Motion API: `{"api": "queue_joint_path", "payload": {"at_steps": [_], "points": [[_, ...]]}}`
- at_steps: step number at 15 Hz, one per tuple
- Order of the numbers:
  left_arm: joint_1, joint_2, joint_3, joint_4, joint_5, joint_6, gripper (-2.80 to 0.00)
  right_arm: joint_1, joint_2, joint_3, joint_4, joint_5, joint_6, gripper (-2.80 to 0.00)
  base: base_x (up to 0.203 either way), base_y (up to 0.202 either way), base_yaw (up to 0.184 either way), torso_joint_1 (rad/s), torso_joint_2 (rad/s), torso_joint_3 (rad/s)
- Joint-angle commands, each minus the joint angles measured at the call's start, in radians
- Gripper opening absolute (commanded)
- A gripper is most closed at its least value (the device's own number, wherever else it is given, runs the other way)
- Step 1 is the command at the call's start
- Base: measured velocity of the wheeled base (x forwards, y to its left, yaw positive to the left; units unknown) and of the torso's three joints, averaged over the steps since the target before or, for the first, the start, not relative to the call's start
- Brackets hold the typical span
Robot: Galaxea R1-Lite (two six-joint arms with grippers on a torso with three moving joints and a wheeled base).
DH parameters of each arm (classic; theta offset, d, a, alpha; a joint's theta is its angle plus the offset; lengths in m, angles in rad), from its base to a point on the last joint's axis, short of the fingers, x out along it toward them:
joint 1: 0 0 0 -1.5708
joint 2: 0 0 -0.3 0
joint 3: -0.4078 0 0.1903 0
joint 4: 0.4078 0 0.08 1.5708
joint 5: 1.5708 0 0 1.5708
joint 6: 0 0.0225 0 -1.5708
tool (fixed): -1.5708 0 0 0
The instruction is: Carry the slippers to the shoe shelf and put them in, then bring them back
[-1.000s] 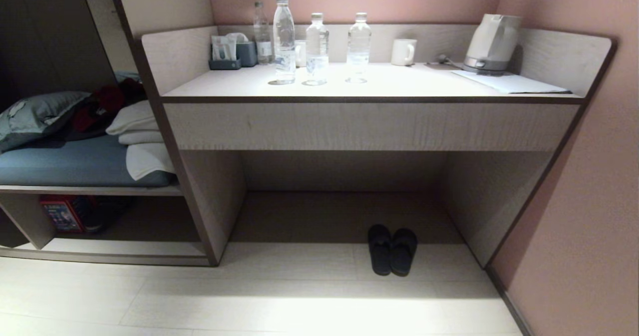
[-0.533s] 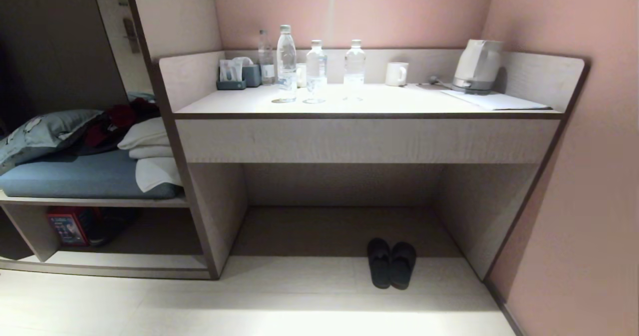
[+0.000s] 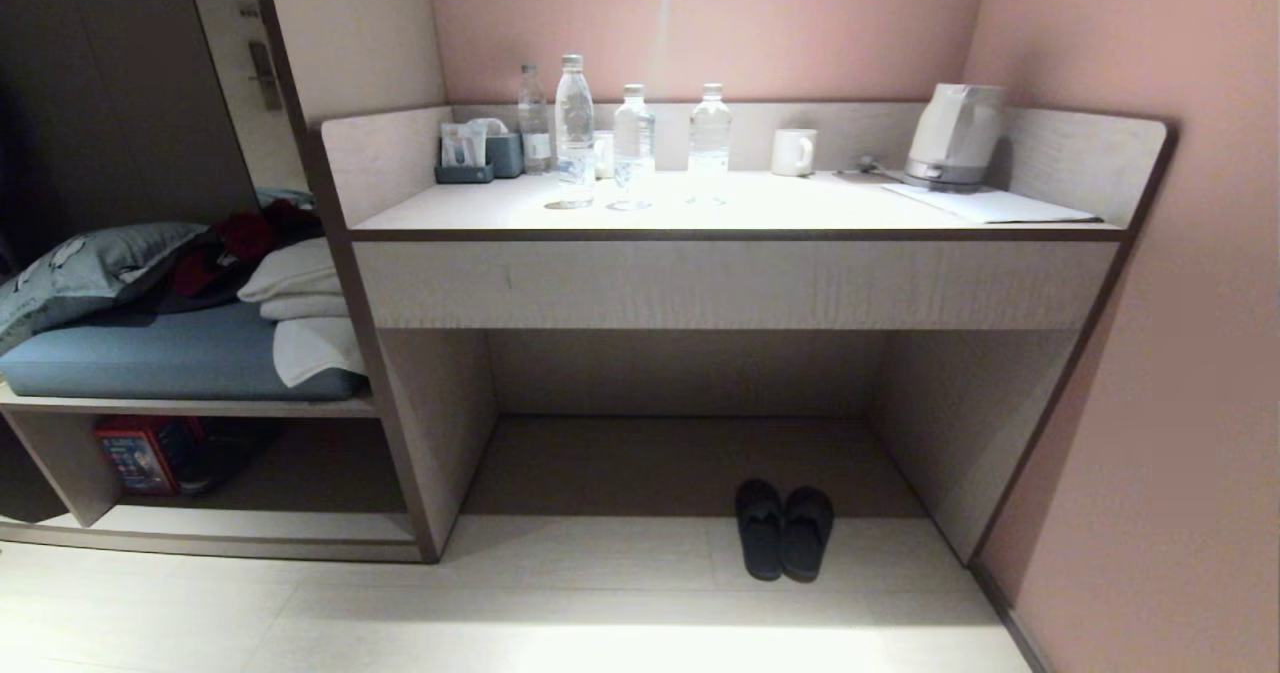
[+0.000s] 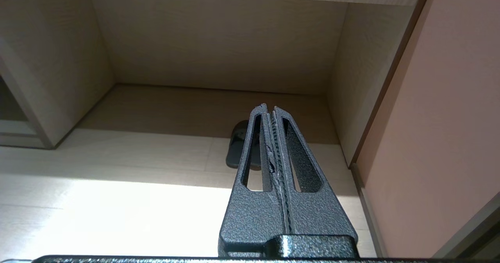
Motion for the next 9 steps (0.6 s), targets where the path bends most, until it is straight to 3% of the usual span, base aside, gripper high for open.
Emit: {"api": "queue_joint_path", "payload": {"at_steps": [1, 9], "points": [[0.0, 0.0, 0.0, -0.001, 0.0, 0.0, -2.8, 0.0, 0.001, 0.0, 0.0, 0.0, -0.002, -2.8, 0.0, 0.0, 0.0, 0.0, 0.0, 0.0], [0.0, 0.0, 0.0, -0.001, 0.0, 0.0, -2.8, 0.0, 0.001, 0.002, 0.0, 0.0, 0.006, -2.8, 0.0, 0.0, 0.0, 0.0, 0.0, 0.0]]}}
